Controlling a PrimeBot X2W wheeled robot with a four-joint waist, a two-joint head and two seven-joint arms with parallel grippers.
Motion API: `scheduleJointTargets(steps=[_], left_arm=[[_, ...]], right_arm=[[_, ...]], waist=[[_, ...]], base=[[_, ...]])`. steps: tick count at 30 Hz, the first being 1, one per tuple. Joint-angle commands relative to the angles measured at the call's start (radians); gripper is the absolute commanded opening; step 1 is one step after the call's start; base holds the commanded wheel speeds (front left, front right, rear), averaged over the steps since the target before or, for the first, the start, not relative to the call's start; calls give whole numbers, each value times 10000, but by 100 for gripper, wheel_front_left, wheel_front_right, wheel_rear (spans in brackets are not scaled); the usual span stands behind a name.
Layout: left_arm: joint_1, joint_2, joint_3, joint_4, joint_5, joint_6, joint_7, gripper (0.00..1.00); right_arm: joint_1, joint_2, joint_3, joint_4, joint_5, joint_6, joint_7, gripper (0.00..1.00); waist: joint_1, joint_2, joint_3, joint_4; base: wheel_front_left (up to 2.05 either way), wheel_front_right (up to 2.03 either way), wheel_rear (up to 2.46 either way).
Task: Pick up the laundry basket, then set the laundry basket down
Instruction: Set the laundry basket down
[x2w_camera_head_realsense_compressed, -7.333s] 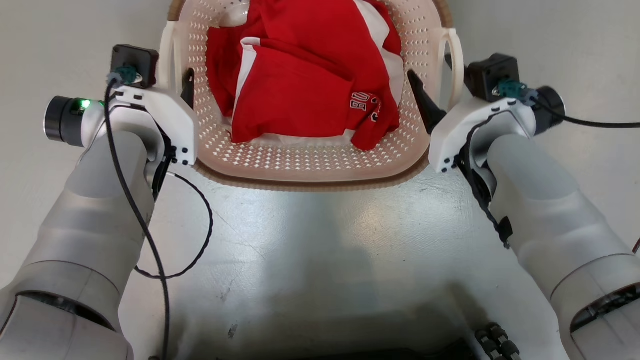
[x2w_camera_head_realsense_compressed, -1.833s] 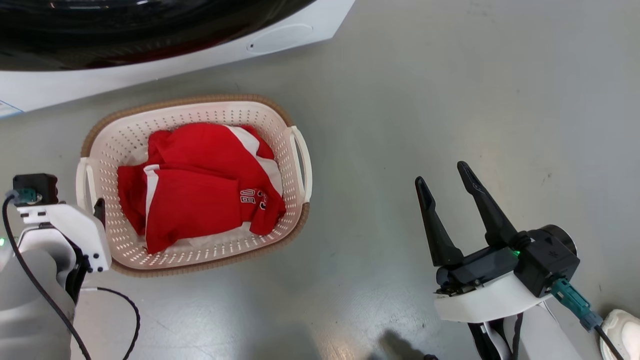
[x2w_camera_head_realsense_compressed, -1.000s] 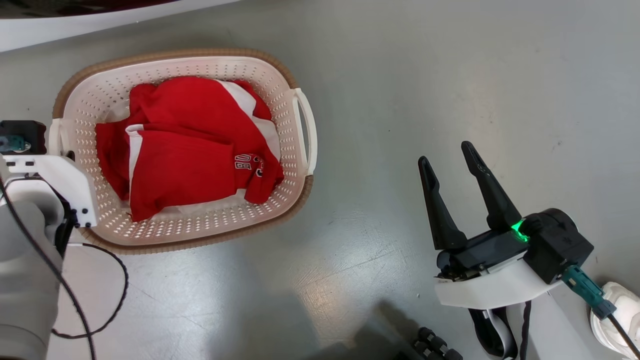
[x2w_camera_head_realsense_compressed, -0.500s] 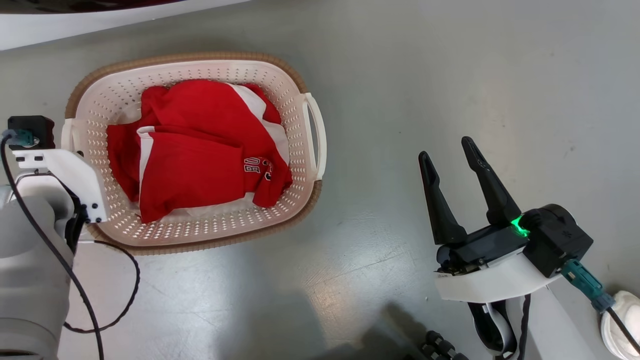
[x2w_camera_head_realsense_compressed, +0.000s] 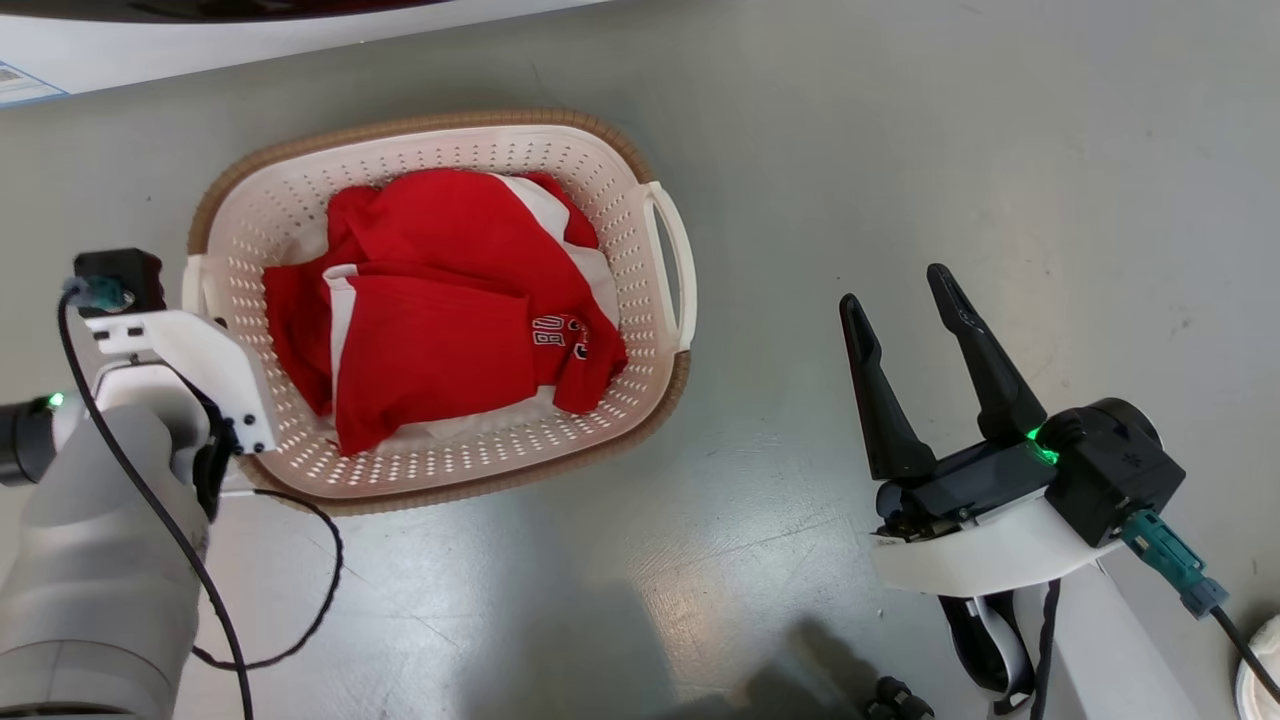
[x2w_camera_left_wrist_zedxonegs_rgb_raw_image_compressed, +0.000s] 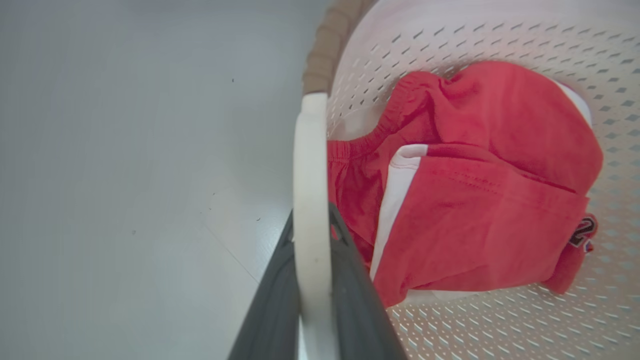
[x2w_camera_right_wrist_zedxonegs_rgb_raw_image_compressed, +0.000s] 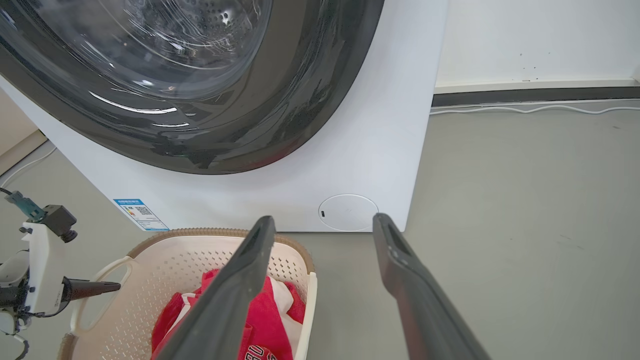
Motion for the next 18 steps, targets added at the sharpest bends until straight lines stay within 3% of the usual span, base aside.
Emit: scheduleJointTargets(steps=[1,11,12,13,18], left_arm=[[285,337,209,-75,-106,130,-92,0],[339,157,271,-43,-421,116,-73,0],[352,138,271,-40,-451,95,-39,24],[358,141,257,-38,-455,113,-63,99],[382,155,175,-29,-486,197,-178,100]], right_arm=[[201,-24,138,-151,-122,46,-107,100],[204,-24,99,-105,-237,46,-107,100],[198,-24,106,-99,-234,46,-107,100],[193,-24,116,-93,-226,46,-107,100],[220,-24,128,-61,-173,46,-107,100]], waist=[[0,0,-9,17],[0,0,18,176],[0,0,21,180],[0,0,22,181],[0,0,-14,185]], base=[[0,0,0],[0,0,0],[0,0,0],[0,0,0],[0,0,0]])
